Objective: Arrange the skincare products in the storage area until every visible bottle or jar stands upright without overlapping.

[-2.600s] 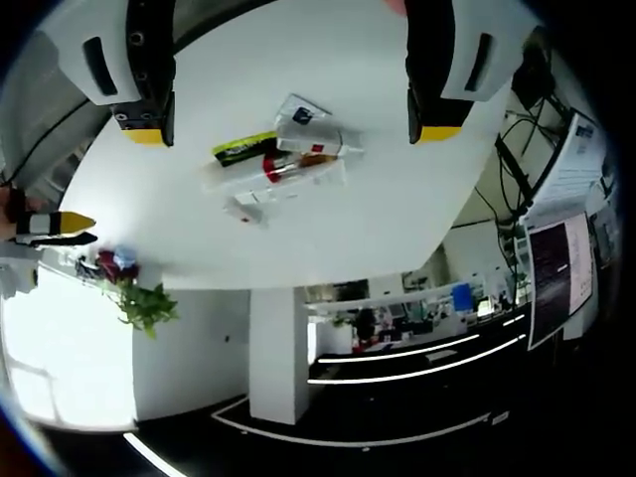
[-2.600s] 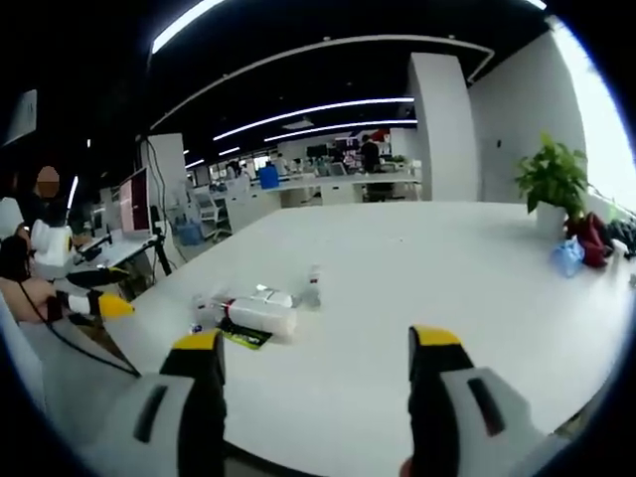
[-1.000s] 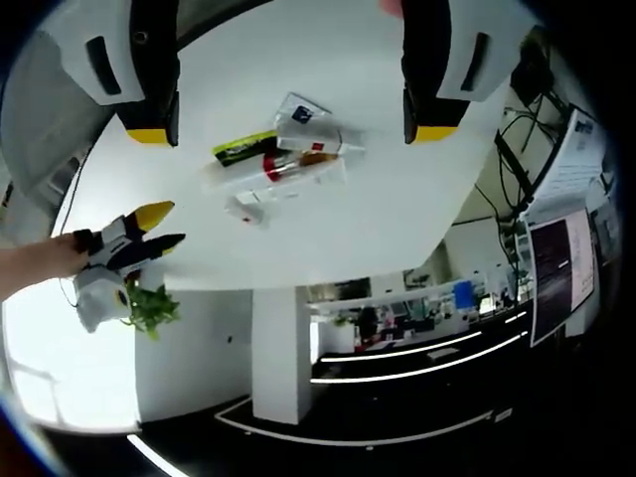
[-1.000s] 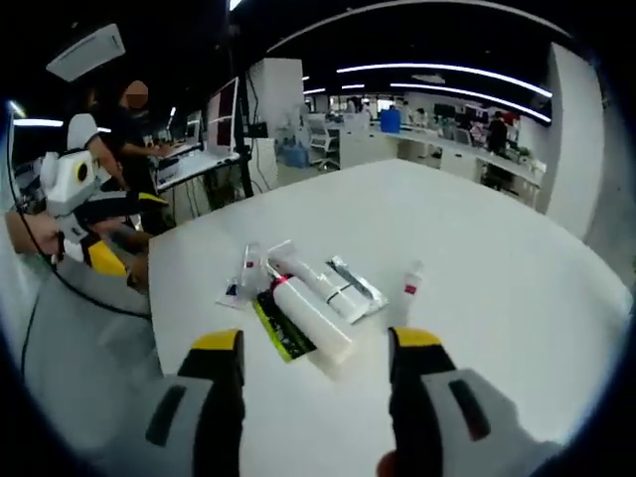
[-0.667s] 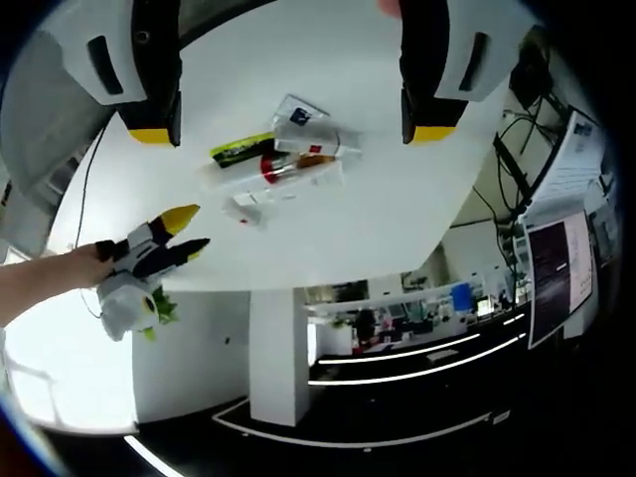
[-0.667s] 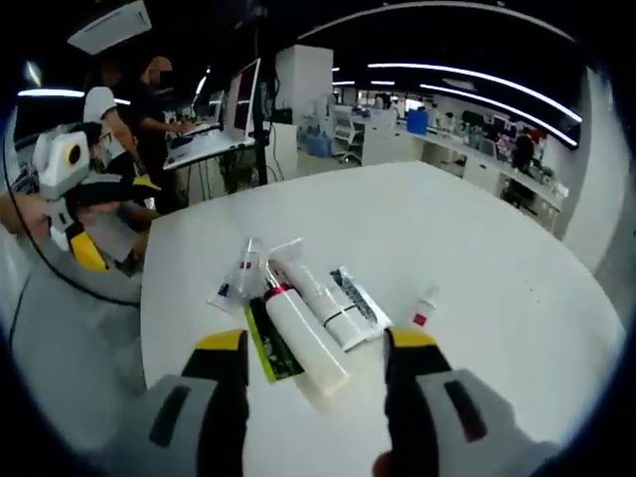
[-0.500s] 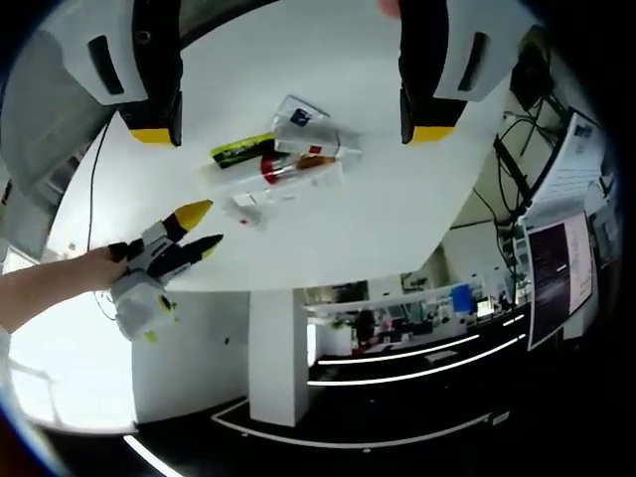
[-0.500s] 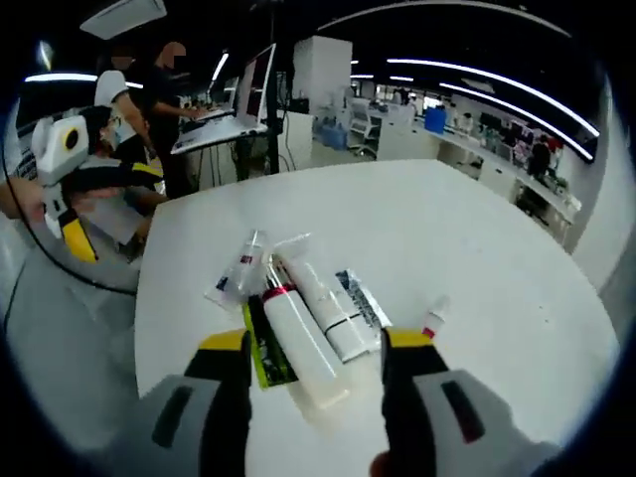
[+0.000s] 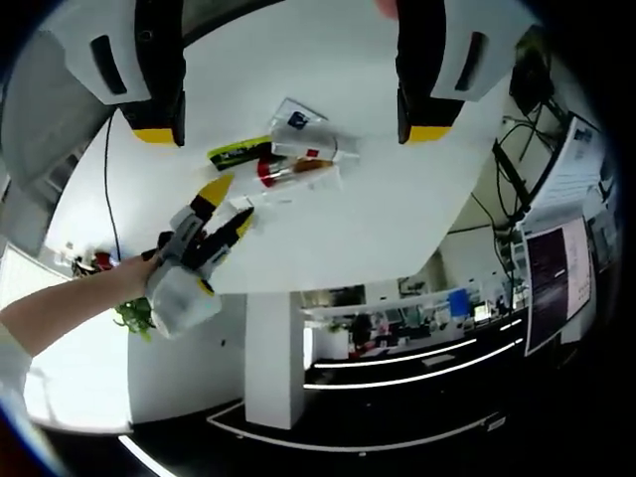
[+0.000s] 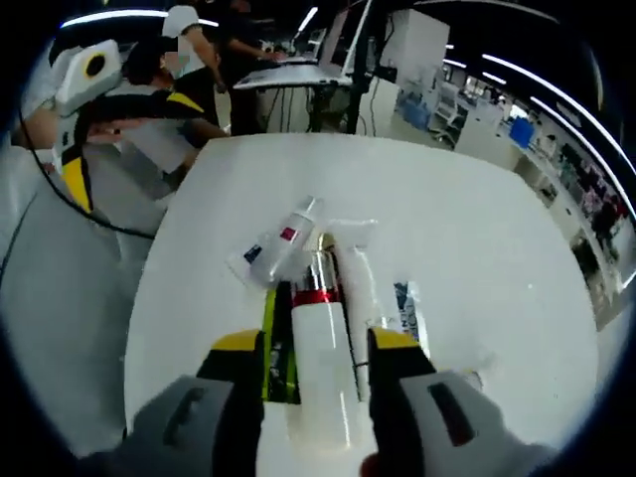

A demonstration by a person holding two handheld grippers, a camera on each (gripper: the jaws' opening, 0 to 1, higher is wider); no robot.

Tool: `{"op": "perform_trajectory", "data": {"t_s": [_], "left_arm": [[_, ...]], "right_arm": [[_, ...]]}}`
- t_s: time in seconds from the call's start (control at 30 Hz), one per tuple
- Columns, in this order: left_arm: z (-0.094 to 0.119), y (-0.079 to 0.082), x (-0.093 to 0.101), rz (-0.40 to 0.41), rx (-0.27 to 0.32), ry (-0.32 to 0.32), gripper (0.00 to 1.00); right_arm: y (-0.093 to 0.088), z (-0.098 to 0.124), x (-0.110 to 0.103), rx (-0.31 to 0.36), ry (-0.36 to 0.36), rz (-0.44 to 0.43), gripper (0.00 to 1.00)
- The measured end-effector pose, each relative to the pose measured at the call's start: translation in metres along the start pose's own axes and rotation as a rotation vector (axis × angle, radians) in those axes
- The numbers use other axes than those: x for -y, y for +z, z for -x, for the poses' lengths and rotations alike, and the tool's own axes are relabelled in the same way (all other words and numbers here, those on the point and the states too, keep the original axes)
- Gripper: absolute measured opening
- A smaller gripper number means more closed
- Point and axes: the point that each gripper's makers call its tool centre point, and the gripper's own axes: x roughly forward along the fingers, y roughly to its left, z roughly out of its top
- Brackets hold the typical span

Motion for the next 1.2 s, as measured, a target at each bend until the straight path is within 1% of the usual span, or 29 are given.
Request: {"op": "perform_trajectory", "data": {"t_s": [0.07, 0.23, 0.33, 0.43, 0.47, 0.53, 0.67, 0.73, 0.77, 0.8, 0.9, 1.07, 1.2], "left_arm": [[0.0, 0.0, -0.001, 0.016, -0.001, 0.003, 0.86], [0.002, 0.001, -0.003, 0.024, 0.001, 0.016, 0.86], [0.002, 0.0, -0.002, 0.012, -0.005, 0.015, 0.86], [0.002, 0.0, -0.002, 0.016, -0.004, 0.016, 0.85], [0.002, 0.0, -0.003, 0.02, -0.004, 0.018, 0.85], [0.002, 0.0, -0.005, 0.036, -0.007, 0.022, 0.85], [0.002, -0.001, -0.007, 0.049, -0.006, 0.025, 0.85], [0.001, -0.001, -0.006, 0.044, -0.008, 0.022, 0.85], [0.0, -0.002, -0.006, 0.042, -0.009, 0.022, 0.84], [0.0, -0.002, -0.006, 0.04, -0.011, 0.022, 0.84], [0.001, -0.002, -0.007, 0.042, -0.013, 0.026, 0.84], [0.001, -0.001, -0.007, 0.042, -0.011, 0.032, 0.83], [0.001, -0.001, -0.008, 0.039, -0.013, 0.034, 0.82]], "right_arm": [[-0.003, -0.009, -0.003, -0.037, 0.028, 0.021, 0.37], [0.005, -0.021, -0.004, -0.051, 0.056, 0.054, 0.36], [0.008, -0.028, -0.001, -0.072, 0.067, 0.054, 0.32], [0.004, -0.035, 0.005, -0.123, 0.067, 0.088, 0.28], [0.003, -0.038, 0.001, -0.138, 0.084, 0.084, 0.28], [0.002, -0.042, 0.001, -0.161, 0.094, 0.084, 0.28], [-0.006, -0.049, 0.0, -0.239, 0.121, 0.06, 0.3], [-0.01, -0.052, -0.002, -0.276, 0.134, 0.088, 0.31], [-0.008, -0.052, -0.002, -0.282, 0.139, 0.106, 0.31], [-0.007, -0.051, -0.002, -0.292, 0.139, 0.1, 0.31], [-0.009, -0.05, -0.001, -0.302, 0.139, 0.108, 0.31], [-0.009, -0.048, 0.0, -0.284, 0.131, 0.076, 0.3], [-0.008, -0.045, -0.002, -0.27, 0.137, 0.085, 0.29]]}}
